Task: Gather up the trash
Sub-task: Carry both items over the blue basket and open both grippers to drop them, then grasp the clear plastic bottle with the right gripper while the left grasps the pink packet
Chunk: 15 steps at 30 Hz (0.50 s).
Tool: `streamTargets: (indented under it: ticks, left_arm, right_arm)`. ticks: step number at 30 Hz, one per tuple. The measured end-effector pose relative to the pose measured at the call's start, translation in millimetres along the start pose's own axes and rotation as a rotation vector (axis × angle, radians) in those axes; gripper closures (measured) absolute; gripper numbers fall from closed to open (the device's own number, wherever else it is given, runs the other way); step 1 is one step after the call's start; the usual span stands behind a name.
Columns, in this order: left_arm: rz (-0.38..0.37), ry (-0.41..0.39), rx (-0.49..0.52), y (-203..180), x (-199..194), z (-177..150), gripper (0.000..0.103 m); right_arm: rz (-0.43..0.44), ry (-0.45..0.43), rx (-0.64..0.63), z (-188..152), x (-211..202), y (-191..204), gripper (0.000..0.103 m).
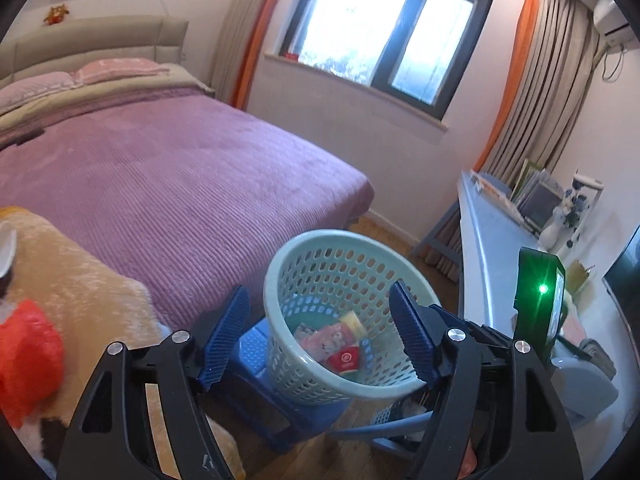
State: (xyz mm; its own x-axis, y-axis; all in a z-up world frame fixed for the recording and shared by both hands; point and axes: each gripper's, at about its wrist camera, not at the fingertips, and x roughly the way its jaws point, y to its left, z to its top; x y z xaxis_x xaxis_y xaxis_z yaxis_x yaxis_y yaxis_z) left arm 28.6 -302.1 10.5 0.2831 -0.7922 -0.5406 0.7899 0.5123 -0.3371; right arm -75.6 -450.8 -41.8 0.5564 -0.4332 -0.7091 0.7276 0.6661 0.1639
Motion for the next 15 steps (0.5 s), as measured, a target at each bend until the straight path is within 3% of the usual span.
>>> streamTargets:
  ticks: [8, 11, 15]
  left_arm:
    - [0.089, -0.151, -0.033, 28, -104, -11, 0.033]
    - [0.150, -0.203, -0.068, 51, -147, -21, 0.033]
    - [0.286, -0.247, -0.122, 86, -202, -37, 0.033]
  right_arm:
    - [0.160, -0.115, -0.135, -11, -66, 73, 0.054]
    - [0.245, -0.123, -0.187, -21, -85, 107, 0.054]
    - [0.373, -0.116, -0.271, -41, -104, 155, 0.054]
